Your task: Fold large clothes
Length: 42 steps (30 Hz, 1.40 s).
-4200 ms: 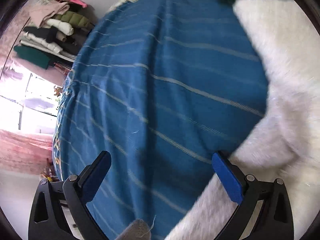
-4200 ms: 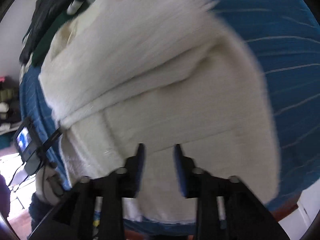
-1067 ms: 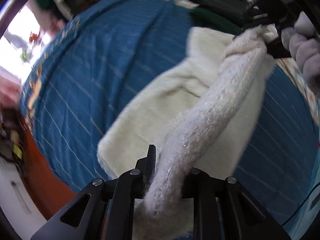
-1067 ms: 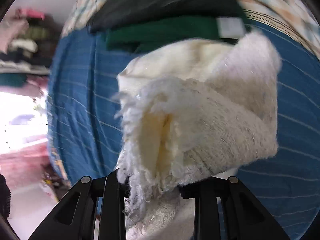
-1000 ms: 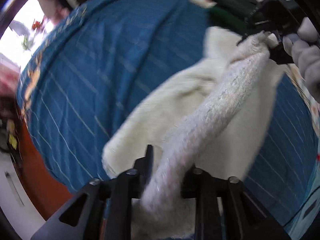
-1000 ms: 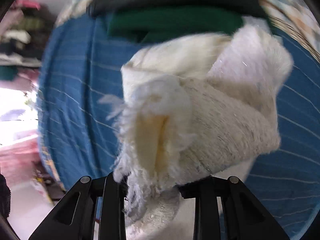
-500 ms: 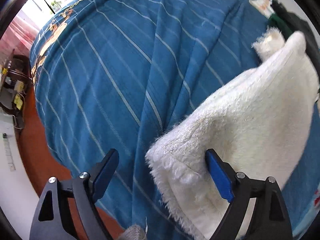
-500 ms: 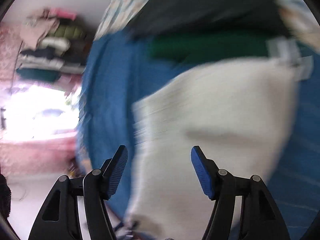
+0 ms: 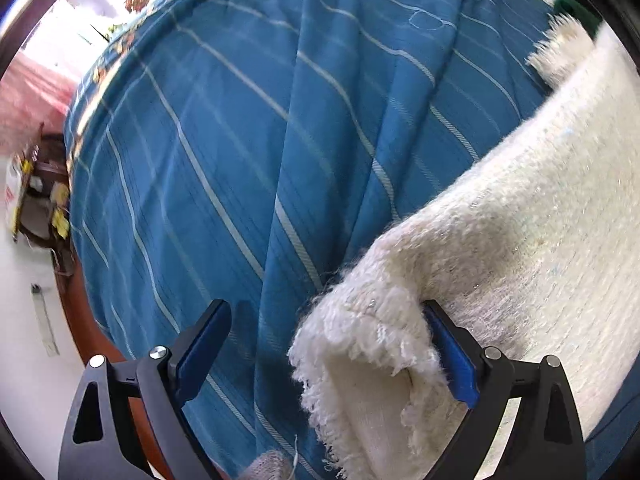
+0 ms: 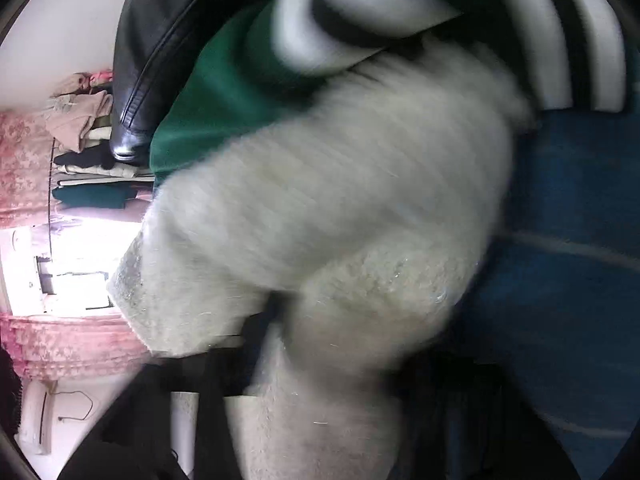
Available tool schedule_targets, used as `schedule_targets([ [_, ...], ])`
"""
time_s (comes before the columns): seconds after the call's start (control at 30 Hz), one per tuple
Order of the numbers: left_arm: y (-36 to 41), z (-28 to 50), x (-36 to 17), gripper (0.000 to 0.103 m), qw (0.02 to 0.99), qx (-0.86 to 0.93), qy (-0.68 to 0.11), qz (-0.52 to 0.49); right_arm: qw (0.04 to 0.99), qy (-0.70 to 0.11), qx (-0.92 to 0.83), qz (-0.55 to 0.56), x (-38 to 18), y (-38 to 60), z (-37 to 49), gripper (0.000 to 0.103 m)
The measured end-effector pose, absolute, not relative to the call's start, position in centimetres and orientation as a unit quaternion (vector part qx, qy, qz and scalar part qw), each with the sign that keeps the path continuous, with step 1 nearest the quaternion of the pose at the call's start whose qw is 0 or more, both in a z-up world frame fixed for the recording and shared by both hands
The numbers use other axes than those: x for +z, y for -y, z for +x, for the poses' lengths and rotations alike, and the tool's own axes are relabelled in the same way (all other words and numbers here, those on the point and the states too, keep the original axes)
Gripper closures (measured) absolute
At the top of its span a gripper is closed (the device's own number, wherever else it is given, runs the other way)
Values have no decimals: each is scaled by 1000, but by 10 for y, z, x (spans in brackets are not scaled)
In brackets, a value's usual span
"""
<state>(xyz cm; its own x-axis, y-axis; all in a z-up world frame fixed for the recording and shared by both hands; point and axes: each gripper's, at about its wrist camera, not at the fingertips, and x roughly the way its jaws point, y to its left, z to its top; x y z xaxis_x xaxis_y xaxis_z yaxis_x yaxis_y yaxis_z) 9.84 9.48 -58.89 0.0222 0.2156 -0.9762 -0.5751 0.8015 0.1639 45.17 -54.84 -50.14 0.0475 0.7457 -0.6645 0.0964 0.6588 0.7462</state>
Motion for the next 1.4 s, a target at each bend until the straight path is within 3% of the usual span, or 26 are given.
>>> schedule_targets([
  [0.13, -91, 107, -580, 7, 707, 278, -639, -120, 644, -601, 189, 434, -472, 612, 411, 89],
  [0.33, -90, 113, -538, 7, 731, 255, -622, -120, 635, -581, 37, 507, -422, 755, 265, 90],
  [0.5, -76, 114, -512, 7, 742, 241, -613, -124, 625, -635, -70, 449, -402, 834, 139, 90],
  [0.67, -68, 127, -518, 8, 742, 217, -617, -146, 580, -737, -90, 337, -423, 836, 110, 59],
  [0.7, -60, 132, -518, 8, 745, 210, -615, -150, 583, -742, -80, 320, -415, 837, 112, 57],
  [0.9, -27, 188, -549, 8, 757, 158, -619, -138, 688, -694, -36, 208, -330, 828, 147, 38],
  [0.97, -25, 202, -566, 13, 748, 150, -631, -141, 725, -666, 24, 175, -320, 815, 175, 28],
  [1.0, -26, 206, -573, 21, 747, 150, -631, -144, 736, -657, 51, 156, -321, 808, 197, 27],
  [1.03, -26, 209, -577, 53, 749, 151, -629, -146, 742, -651, 81, 140, -325, 804, 210, 27],
  [1.1, -27, 211, -576, 70, 755, 157, -622, -135, 743, -646, 138, 108, -337, 767, 250, 27],
  [1.13, -27, 209, -573, 85, 762, 152, -616, -129, 739, -646, 165, 96, -341, 744, 277, 27],
  [1.2, -26, 204, -566, 87, 770, 150, -608, -120, 710, -670, 205, 65, -364, 708, 308, 27],
  [1.23, -26, 201, -563, 88, 773, 150, -606, -114, 690, -685, 225, 57, -373, 696, 314, 29],
  [1.27, -26, 197, -559, 89, 776, 151, -602, -112, 680, -688, 247, 46, -377, 688, 320, 61],
  [1.3, -29, 194, -555, 89, 778, 153, -599, -114, 679, -692, 243, 26, -381, 681, 325, 83],
  [1.4, -42, 186, -537, 89, 785, 161, -583, -137, 706, -670, 222, 58, -364, 681, 344, 97],
])
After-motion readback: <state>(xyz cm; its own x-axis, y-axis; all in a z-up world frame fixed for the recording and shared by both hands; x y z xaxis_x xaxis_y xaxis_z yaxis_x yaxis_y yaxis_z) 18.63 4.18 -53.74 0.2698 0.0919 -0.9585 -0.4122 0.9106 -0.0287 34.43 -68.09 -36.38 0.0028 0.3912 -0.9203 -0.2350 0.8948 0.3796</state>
